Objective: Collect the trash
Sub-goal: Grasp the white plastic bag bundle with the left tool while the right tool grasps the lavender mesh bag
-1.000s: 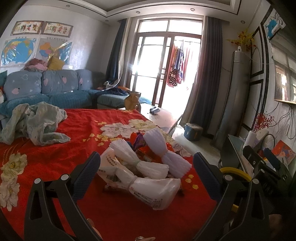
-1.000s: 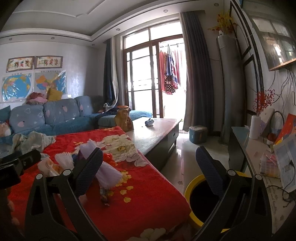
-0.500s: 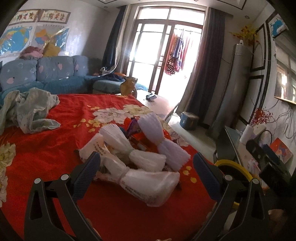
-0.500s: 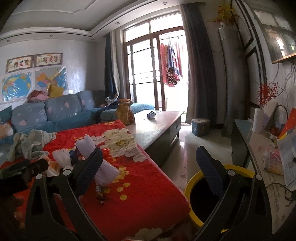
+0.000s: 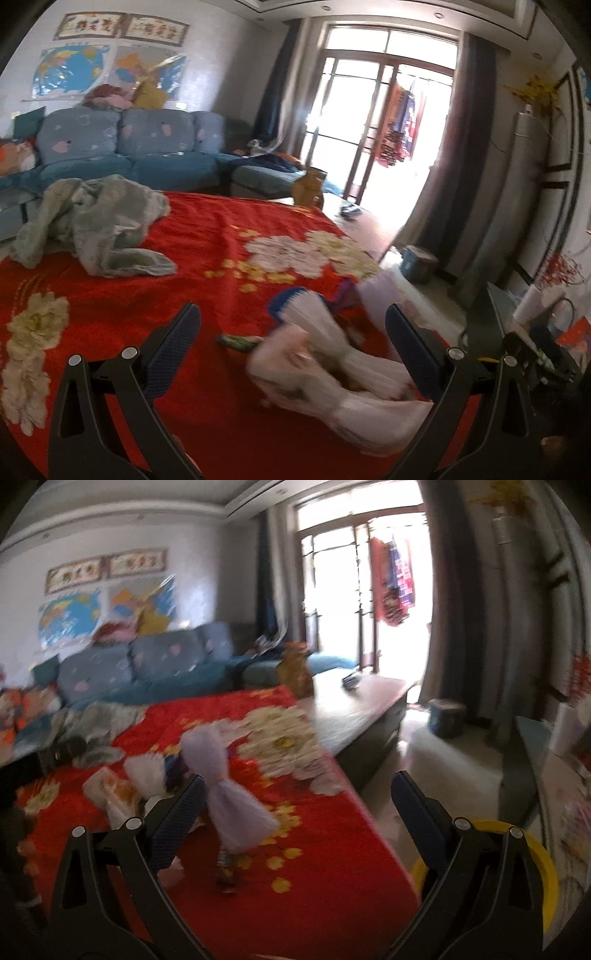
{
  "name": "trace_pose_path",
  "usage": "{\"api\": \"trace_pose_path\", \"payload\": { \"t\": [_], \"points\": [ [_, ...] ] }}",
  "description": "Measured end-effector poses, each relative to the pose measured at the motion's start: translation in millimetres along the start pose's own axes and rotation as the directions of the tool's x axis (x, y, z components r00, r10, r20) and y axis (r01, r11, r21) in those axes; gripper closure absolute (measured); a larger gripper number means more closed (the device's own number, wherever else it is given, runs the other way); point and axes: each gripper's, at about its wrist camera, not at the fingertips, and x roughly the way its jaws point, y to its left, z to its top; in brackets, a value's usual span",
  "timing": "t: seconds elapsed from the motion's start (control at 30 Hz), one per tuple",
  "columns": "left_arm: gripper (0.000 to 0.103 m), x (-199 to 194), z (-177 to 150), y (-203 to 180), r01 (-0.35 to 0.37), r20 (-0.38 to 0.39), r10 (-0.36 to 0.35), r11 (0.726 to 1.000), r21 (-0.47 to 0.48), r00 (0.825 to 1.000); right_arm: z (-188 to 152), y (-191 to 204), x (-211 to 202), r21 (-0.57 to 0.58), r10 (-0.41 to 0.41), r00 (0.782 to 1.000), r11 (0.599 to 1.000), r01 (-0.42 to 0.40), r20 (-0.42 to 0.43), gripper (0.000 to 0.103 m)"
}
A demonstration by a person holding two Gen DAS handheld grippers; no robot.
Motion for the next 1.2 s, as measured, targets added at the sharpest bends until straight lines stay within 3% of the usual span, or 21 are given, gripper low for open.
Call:
{"api": "trace_pose_path", "payload": {
  "t": [0.17, 0.27, 0.5, 0.67, 0.73, 0.8, 0.83, 0.87, 1.03, 1.2],
  "points": [
    [0.006, 1.5, 9.9, 29.8, -0.028, -0.01, 0.027, 0.999, -0.031, 1.0, 0.8, 20.6, 34.5, -0.059, 0.065, 0.993, 0.996, -0.071, -0.096, 0.011],
    [0.006, 1.5, 9.6, 42.3, 0.0, -0.015, -0.001, 0.999, -0.048, 1.0, 0.0, 22.0, 56.4, -0.062, 0.088, 0.983, 0.993, -0.099, -0.162, 0.013],
    [0.006, 27.2, -1.7, 40.6, 0.094, -0.13, -0.098, 0.995, -0.034, 0.987, -9.2, 12.1, 90.7, -0.005, 0.145, 0.95, 0.988, -0.153, -0.275, 0.034],
    [0.007, 50.6, -10.4, 32.5, 0.138, -0.193, -0.141, 0.99, -0.03, 0.971, -18.6, 6.8, 106.0, 0.023, 0.174, 0.926, 0.984, -0.177, -0.335, 0.042],
    [0.007, 59.5, -13.2, 28.6, 0.158, -0.219, -0.16, 0.987, -0.028, 0.962, -22.2, 5.9, 108.4, 0.029, 0.183, 0.916, 0.982, -0.184, -0.356, 0.048],
    [0.007, 63.5, -15.5, 26.3, 0.167, -0.23, -0.167, 0.986, -0.022, 0.959, -25.3, 6.3, 111.0, 0.036, 0.201, 0.905, 0.979, -0.203, -0.376, 0.065],
    [0.009, 65.3, -16.6, 25.6, 0.171, -0.237, -0.172, 0.985, -0.023, 0.956, -26.8, 6.6, 112.0, 0.037, 0.213, 0.899, 0.976, -0.215, -0.383, 0.07],
    [0.018, 67.0, -18.8, 24.8, 0.179, -0.252, -0.18, 0.983, -0.03, 0.951, -27.5, 7.1, 111.9, 0.036, 0.217, 0.896, 0.975, -0.221, -0.387, 0.08],
    [0.049, 67.4, -23.0, 23.0, 0.188, -0.279, -0.184, 0.982, -0.012, 0.942, -26.3, 6.5, 101.1, 0.04, 0.241, 0.898, 0.969, -0.243, -0.368, 0.084],
    [0.061, 60.2, -21.3, 18.5, 0.208, -0.276, -0.194, 0.978, 0.022, 0.941, -20.8, 6.0, 85.6, 0.031, 0.25, 0.91, 0.967, -0.255, -0.33, 0.088]
  ]
}}
